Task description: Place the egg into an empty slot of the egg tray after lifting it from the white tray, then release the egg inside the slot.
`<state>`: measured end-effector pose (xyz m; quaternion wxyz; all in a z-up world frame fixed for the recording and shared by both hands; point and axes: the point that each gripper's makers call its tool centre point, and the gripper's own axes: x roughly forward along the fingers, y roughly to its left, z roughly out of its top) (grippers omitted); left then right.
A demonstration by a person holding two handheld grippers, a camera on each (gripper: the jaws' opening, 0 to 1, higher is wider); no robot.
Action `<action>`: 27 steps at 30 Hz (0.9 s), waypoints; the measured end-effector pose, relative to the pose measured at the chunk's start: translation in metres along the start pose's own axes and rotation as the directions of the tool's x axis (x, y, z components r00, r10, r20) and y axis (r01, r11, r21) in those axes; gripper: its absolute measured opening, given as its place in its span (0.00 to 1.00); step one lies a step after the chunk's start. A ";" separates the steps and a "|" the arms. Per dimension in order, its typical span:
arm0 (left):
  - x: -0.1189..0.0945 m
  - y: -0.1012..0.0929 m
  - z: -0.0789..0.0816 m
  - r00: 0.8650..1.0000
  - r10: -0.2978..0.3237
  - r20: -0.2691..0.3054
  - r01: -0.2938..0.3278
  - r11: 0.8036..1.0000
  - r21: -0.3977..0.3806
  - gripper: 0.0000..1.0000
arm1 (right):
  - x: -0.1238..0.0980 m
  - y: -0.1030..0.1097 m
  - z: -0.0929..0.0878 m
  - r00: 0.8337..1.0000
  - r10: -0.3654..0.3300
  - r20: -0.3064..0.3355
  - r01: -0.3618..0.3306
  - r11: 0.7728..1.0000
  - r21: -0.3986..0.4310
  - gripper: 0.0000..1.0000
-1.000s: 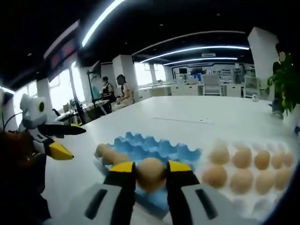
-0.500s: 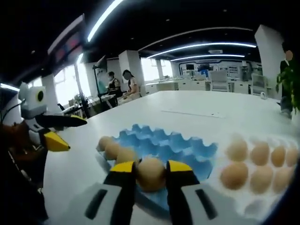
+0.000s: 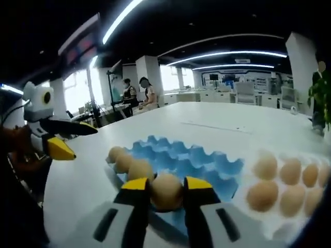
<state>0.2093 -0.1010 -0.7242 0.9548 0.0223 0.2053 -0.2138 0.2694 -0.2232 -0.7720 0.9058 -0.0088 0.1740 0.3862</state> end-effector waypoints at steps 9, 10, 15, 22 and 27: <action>0.000 -0.002 0.001 1.000 -0.003 -0.003 0.003 1.000 0.006 0.76 | 0.001 0.002 0.000 1.000 0.017 0.015 -0.016 0.997 -0.071 0.25; 0.000 -0.002 0.001 1.000 -0.002 -0.003 0.002 1.000 0.006 0.76 | 0.000 0.002 -0.001 1.000 0.014 0.012 -0.013 0.998 -0.067 0.25; 0.000 -0.001 0.000 1.000 -0.002 -0.004 0.002 1.000 0.005 0.76 | -0.002 0.001 -0.001 1.000 0.013 0.014 -0.013 0.999 -0.050 0.25; 0.000 -0.002 0.002 1.000 -0.006 0.002 0.006 1.000 0.001 0.74 | -0.005 0.002 -0.001 1.000 0.011 0.010 -0.011 0.999 -0.037 0.25; 0.001 -0.001 0.003 1.000 -0.007 0.005 0.007 1.000 0.005 0.74 | -0.009 0.002 -0.002 1.000 0.011 0.008 -0.011 0.999 -0.045 0.25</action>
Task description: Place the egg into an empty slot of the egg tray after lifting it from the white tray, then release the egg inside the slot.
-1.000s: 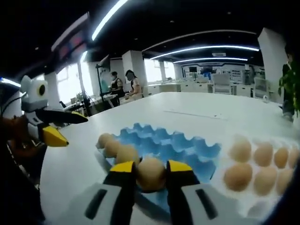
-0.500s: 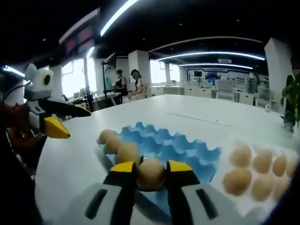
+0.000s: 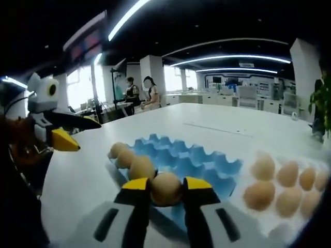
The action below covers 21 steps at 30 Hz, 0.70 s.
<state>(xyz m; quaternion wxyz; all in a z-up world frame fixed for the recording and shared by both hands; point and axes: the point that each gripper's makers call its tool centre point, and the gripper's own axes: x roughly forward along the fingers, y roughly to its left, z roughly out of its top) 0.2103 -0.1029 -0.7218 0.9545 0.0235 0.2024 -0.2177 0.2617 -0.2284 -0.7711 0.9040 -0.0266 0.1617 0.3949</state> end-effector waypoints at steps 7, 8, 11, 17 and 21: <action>0.000 -0.001 0.001 1.000 -0.006 0.006 0.006 1.000 -0.008 0.74 | -0.011 -0.002 -0.005 1.000 -0.023 -0.009 0.023 1.000 -0.004 0.26; 0.001 0.000 0.001 1.000 -0.007 0.007 0.007 1.000 -0.009 0.74 | -0.012 -0.002 -0.006 1.000 -0.022 -0.010 0.022 1.000 -0.004 0.26; 0.001 0.000 -0.001 1.000 -0.014 0.003 0.014 1.000 -0.014 0.74 | -0.015 -0.003 -0.010 0.999 -0.025 -0.026 0.025 1.000 -0.003 0.26; 0.002 0.001 0.001 1.000 -0.012 0.010 0.012 1.000 -0.006 0.74 | -0.026 -0.013 -0.007 0.998 -0.064 -0.013 0.064 0.998 0.015 0.25; 0.003 0.001 0.002 1.000 -0.015 0.014 0.015 1.000 -0.009 0.73 | -0.040 -0.032 -0.005 0.991 -0.134 0.004 0.134 0.991 0.015 0.25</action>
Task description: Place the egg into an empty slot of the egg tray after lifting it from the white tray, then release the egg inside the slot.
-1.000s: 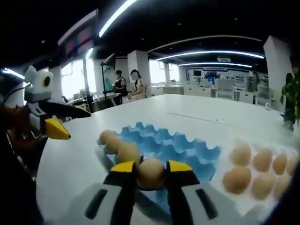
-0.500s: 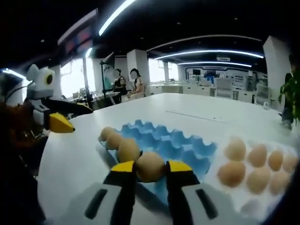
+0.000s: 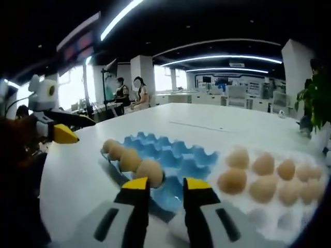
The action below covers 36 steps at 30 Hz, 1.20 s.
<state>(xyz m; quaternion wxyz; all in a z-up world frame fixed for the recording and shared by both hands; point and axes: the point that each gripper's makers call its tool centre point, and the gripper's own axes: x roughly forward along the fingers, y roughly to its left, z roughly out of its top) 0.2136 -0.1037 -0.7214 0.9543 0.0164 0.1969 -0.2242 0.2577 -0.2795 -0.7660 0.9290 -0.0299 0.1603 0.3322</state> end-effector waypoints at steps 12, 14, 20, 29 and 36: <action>0.001 0.000 -0.002 1.000 -0.005 -0.007 0.005 1.000 0.006 0.73 | -0.071 -0.103 -0.014 0.950 -0.311 -0.006 0.310 0.947 0.082 0.25; 0.002 0.000 -0.002 1.000 -0.006 -0.009 0.006 1.000 0.008 0.73 | -0.081 -0.114 -0.017 0.939 -0.345 -0.017 0.345 0.935 0.079 0.25; 0.003 -0.002 0.000 1.000 -0.009 -0.007 0.009 1.000 0.010 0.73 | -0.115 -0.150 -0.022 0.885 -0.465 -0.034 0.466 0.881 0.077 0.25; 0.002 -0.004 -0.001 1.000 -0.007 -0.014 0.007 1.000 0.009 0.72 | -0.158 -0.197 -0.028 0.775 -0.629 -0.066 0.632 0.767 0.112 0.25; 0.000 -0.002 -0.001 1.000 0.001 -0.015 -0.001 1.000 0.006 0.72 | -0.169 -0.215 -0.038 0.750 -0.654 -0.094 0.660 0.734 0.162 0.26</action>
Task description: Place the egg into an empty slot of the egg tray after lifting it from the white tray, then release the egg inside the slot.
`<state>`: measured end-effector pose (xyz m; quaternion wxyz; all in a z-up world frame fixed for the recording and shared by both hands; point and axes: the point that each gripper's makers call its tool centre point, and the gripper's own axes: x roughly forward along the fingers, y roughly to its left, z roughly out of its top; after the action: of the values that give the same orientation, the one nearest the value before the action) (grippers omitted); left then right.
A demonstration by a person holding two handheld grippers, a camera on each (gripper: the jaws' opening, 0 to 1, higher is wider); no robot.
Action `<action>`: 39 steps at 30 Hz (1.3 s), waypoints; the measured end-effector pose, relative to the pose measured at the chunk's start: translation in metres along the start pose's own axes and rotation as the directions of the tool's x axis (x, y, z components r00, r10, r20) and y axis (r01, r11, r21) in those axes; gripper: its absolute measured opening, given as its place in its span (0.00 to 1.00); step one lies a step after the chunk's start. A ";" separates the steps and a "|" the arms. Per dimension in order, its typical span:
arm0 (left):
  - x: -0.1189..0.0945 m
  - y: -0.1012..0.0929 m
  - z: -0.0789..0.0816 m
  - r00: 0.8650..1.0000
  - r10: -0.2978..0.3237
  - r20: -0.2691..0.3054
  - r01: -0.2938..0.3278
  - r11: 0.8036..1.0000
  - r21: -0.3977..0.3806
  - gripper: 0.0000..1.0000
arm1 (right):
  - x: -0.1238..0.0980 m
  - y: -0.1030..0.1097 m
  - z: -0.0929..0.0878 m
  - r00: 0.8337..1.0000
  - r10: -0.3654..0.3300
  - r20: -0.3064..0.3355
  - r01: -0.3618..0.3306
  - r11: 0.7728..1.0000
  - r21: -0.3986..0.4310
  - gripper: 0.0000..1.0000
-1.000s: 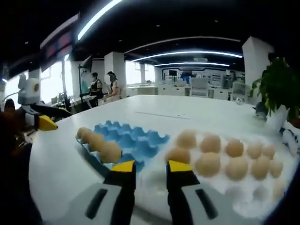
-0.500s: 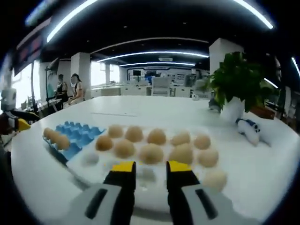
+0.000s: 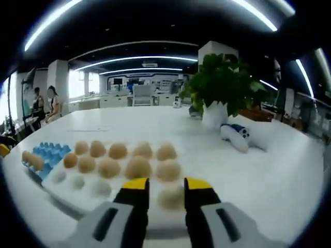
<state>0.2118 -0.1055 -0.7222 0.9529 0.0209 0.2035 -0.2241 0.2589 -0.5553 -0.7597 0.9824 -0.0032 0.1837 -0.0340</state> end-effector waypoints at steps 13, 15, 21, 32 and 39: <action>0.000 -0.002 0.000 1.000 0.001 -0.004 -0.001 1.000 -0.003 0.71 | 0.015 -0.007 -0.015 0.996 0.043 -0.075 -0.040 0.998 0.037 0.25; 0.000 -0.002 0.000 1.000 0.002 -0.001 -0.002 1.000 -0.005 0.71 | 0.014 -0.005 -0.016 0.996 0.046 -0.078 -0.045 0.999 0.009 0.25; -0.002 -0.002 0.001 1.000 0.005 0.000 -0.005 1.000 -0.004 0.71 | 0.006 -0.004 -0.012 0.998 0.015 -0.058 -0.013 0.999 0.037 0.24; -0.003 0.001 0.000 1.000 0.008 -0.002 -0.008 1.000 -0.005 0.71 | -0.012 0.001 0.019 0.999 0.042 0.020 -0.044 0.995 0.085 0.24; -0.001 0.002 0.000 1.000 0.003 0.001 -0.003 1.000 -0.003 0.71 | -0.022 0.042 0.038 0.989 0.136 0.061 -0.140 0.988 0.059 0.24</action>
<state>0.2118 -0.1032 -0.7213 0.9533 0.0196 0.2034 -0.2226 0.2552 -0.5126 -0.7169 0.9868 0.0395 0.1545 0.0285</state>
